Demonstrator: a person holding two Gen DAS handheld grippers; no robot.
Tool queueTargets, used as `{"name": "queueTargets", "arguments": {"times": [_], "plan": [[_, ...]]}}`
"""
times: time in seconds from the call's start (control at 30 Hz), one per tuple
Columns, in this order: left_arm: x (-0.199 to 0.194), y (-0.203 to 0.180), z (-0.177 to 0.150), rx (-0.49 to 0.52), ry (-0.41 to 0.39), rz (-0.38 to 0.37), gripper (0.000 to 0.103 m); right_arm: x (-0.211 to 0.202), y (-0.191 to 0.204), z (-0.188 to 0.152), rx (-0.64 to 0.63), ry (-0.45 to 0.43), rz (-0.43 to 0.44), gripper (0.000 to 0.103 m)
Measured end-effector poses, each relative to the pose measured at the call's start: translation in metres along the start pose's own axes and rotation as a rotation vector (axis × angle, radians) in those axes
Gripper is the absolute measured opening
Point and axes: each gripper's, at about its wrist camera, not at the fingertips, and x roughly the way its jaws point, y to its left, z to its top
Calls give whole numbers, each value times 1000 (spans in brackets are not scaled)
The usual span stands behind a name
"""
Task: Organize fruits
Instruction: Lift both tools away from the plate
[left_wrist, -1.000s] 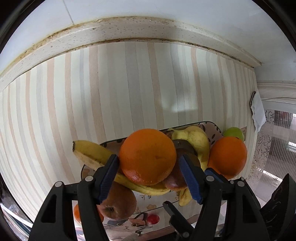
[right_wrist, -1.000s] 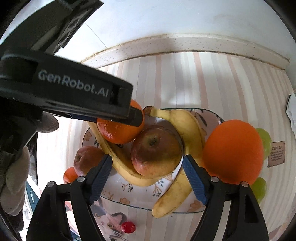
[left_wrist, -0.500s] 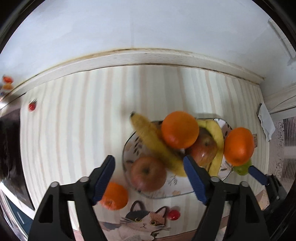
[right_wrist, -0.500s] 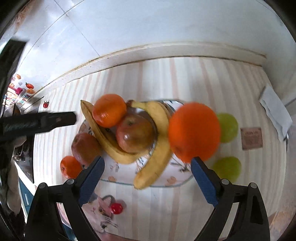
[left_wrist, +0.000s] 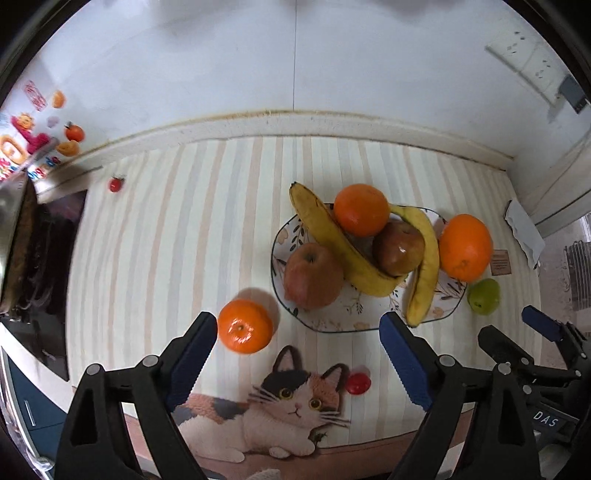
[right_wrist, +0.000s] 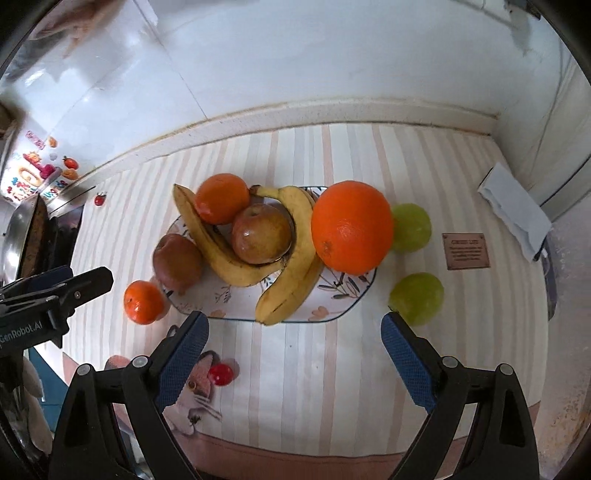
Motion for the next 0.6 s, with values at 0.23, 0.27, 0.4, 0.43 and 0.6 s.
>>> {"name": "queueTargets", "arguments": {"times": [0.23, 0.27, 0.4, 0.43, 0.6], "plan": [[-48, -6, -29, -5, -100, 6, 90, -57, 9, -18, -48, -101, -13, 97], [-54, -7, -32, -5, -106, 2, 90, -64, 10, -21, -50, -115, -14, 97], [-72, -9, -43, 7, -101, -17, 90, -92, 14, -32, -56, -152, -12, 97], [-75, -10, -46, 8, -91, -27, 90, -96, 14, -33, -55, -154, -13, 97], [-84, -14, -60, 2, -26, -64, 90, -114, 13, -45, -47, -135, -3, 97]]}}
